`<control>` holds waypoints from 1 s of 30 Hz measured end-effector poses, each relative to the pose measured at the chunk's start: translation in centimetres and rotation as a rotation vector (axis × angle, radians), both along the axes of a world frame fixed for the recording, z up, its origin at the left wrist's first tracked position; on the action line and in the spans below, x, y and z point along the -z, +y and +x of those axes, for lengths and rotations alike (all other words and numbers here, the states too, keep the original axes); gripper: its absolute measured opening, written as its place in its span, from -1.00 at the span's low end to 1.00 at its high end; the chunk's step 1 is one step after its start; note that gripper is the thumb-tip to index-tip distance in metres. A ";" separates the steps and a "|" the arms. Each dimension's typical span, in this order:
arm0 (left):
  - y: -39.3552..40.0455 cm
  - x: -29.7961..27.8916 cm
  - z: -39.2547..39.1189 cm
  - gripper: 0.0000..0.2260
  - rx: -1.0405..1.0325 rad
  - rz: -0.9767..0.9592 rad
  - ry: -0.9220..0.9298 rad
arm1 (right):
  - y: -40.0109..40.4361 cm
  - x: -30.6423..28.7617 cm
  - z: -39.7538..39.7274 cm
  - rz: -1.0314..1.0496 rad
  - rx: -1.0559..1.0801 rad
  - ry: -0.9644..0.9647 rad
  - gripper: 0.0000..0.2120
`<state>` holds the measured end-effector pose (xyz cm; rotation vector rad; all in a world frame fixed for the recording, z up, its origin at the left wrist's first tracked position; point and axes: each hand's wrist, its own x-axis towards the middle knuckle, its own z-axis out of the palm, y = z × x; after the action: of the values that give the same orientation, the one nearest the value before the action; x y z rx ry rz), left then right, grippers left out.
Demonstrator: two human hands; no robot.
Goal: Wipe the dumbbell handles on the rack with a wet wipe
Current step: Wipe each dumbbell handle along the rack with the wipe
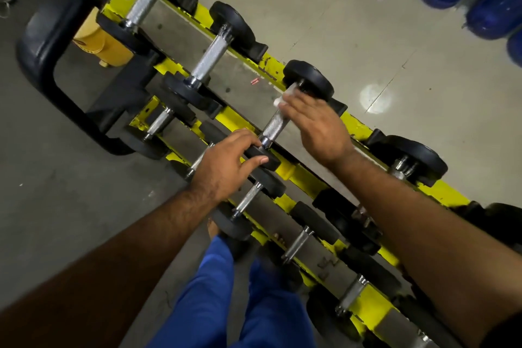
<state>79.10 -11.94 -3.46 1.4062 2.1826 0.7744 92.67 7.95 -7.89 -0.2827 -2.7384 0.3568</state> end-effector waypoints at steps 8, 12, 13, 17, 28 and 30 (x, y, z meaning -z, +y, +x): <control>0.0 0.2 0.1 -0.68 -0.006 0.026 -0.024 | 0.2 0.1 0.3 0.033 -0.088 0.011 -0.59; -0.1 0.3 -0.1 -0.70 -0.019 0.039 -0.022 | -2.1 0.3 -0.4 -0.042 0.028 0.018 -0.62; -0.1 0.3 -0.1 -0.68 -0.019 0.033 -0.024 | -3.1 0.4 -0.3 -0.044 -0.071 0.022 -0.64; -0.2 0.5 -0.2 -0.73 -0.025 0.067 -0.078 | 0.3 0.1 -0.3 0.022 -0.134 0.041 -0.60; -0.2 1.0 -0.2 -0.80 -0.045 0.148 -0.134 | -1.1 0.3 -0.6 -0.038 0.061 0.063 -0.62; -0.2 1.0 -0.2 -0.79 -0.051 0.141 -0.137 | -4.3 1.0 -0.4 -0.036 -0.095 0.043 -0.64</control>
<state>78.94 -12.14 -4.48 1.3252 2.1014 1.0297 92.26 3.66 -8.88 -0.1531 -2.7117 0.4332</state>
